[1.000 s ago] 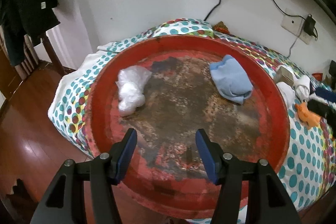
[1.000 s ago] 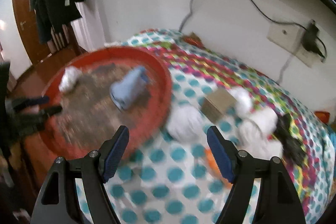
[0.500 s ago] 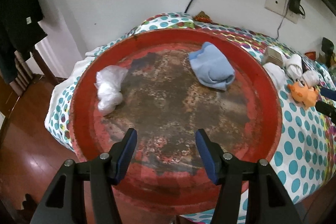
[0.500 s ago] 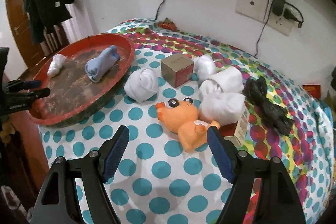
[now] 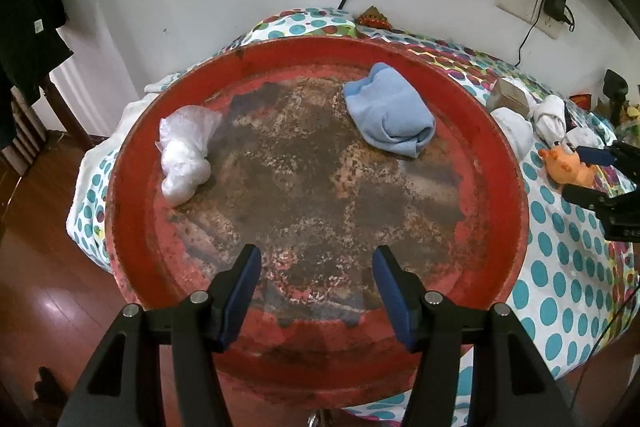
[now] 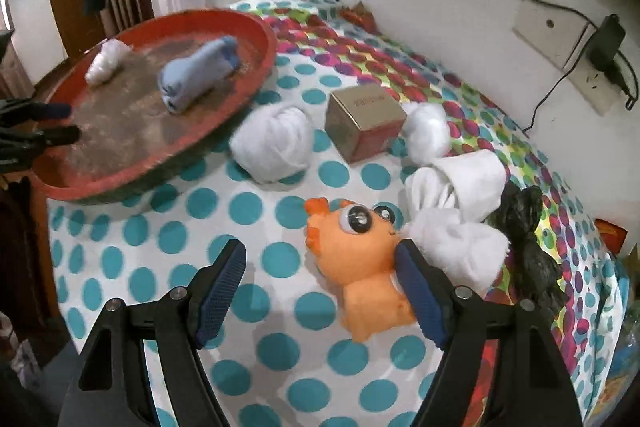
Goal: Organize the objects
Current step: 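Grasp the orange rubber toy with the right gripper and lift it, then hold the orange toy with the right gripper while the left gripper grasps the white rolled sock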
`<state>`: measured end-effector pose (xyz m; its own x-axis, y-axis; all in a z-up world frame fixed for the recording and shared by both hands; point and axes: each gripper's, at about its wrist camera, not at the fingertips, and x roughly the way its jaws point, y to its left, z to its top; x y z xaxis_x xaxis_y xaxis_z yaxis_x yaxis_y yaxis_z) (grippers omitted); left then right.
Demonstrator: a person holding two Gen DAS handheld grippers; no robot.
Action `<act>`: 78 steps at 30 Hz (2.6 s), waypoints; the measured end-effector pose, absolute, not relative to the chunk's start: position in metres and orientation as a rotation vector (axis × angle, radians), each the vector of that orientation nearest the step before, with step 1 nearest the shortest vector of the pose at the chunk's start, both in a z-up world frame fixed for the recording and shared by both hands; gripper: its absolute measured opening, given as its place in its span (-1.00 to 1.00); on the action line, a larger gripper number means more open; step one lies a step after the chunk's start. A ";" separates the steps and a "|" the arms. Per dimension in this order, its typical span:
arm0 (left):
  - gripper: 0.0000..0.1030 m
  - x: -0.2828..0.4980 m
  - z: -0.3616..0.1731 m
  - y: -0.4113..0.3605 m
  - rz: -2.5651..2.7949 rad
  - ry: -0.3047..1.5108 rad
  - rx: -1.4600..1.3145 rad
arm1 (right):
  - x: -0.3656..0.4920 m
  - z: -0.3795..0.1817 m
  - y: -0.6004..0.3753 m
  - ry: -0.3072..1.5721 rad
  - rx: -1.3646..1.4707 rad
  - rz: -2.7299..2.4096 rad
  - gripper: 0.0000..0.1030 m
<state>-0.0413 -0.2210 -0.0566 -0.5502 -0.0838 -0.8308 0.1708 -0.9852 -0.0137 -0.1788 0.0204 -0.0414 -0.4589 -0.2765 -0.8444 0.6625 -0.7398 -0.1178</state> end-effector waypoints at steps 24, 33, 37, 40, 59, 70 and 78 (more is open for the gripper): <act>0.16 -0.041 -0.057 -0.204 -2.655 0.075 1.396 | -0.152 -0.027 0.082 0.275 1.105 -2.344 -0.17; 0.16 -0.044 -0.048 -0.178 -2.718 0.035 1.450 | -0.158 -0.021 0.198 -0.011 1.099 -2.658 -0.16; 0.16 -0.052 -0.031 -0.156 -2.779 -0.022 1.459 | -0.174 -0.029 0.234 -0.023 1.107 -2.806 -0.16; 0.16 -0.062 -0.020 -0.135 -2.826 -0.057 1.484 | -0.186 -0.038 0.254 -0.100 1.113 -2.863 -0.16; 0.16 -0.191 -0.032 -0.033 -2.806 -0.114 1.795 | -0.191 -0.053 0.257 -0.156 1.124 -2.818 -0.13; 0.28 -0.222 -0.052 -0.024 -2.634 -0.221 1.822 | -0.191 -0.053 0.258 -0.196 1.109 -2.800 -0.12; 0.35 -0.233 -0.060 -0.019 -2.554 -0.286 1.808 | -0.192 -0.053 0.261 -0.231 1.107 -2.784 -0.10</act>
